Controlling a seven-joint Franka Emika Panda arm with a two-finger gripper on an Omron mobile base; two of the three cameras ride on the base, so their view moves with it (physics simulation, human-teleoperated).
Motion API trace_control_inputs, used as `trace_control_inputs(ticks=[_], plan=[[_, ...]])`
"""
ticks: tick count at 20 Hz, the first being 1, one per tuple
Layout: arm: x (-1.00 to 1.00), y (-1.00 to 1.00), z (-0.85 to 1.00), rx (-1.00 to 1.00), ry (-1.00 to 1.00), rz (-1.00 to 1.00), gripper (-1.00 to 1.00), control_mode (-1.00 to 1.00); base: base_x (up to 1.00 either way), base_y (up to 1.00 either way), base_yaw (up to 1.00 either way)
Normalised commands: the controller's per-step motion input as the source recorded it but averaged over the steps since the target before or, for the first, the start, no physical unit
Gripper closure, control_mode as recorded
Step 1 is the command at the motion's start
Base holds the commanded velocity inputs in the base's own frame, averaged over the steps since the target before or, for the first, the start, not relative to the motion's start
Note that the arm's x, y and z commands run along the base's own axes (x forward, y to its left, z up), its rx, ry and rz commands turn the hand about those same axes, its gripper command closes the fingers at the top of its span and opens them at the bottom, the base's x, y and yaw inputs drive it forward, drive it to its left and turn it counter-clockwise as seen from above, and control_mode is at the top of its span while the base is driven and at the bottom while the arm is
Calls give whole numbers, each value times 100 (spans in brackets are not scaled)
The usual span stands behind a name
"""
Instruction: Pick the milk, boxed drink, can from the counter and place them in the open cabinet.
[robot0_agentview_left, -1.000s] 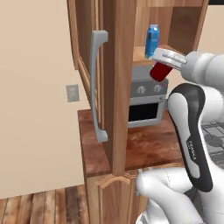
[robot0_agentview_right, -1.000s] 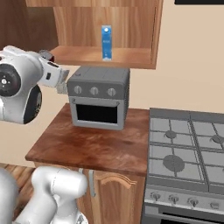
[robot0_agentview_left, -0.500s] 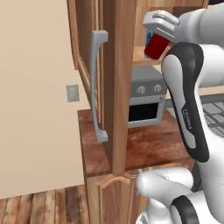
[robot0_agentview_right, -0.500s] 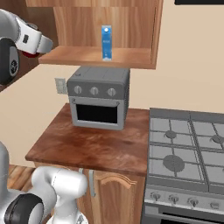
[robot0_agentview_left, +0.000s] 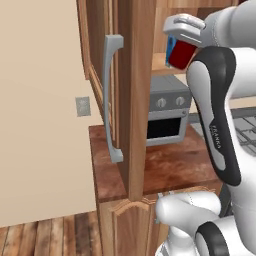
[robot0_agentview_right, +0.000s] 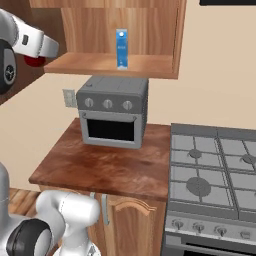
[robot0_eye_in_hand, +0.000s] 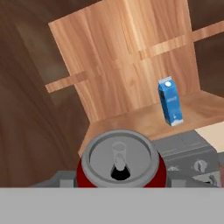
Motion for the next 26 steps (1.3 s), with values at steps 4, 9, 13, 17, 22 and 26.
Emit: trace_control_inputs(ticks=[4, 9, 13, 17, 22, 26], plan=[[-5, 0, -24, -13, -7, 0, 100, -100, 0, 0, 0], [0, 0, -21, -9, -2, 0, 100, -100, 0, 0, 0], [6, 0, 0, 0, 0, 0, 100, -100, 0, 0, 0], [29, 0, -3, 0, 0, -1, 100, -100, 0, 0, 0], [40, 0, -4, 0, 0, -2, 100, -100, 0, 0, 0], [47, 0, -1, 0, 0, -3, 100, -100, 0, 0, 0]])
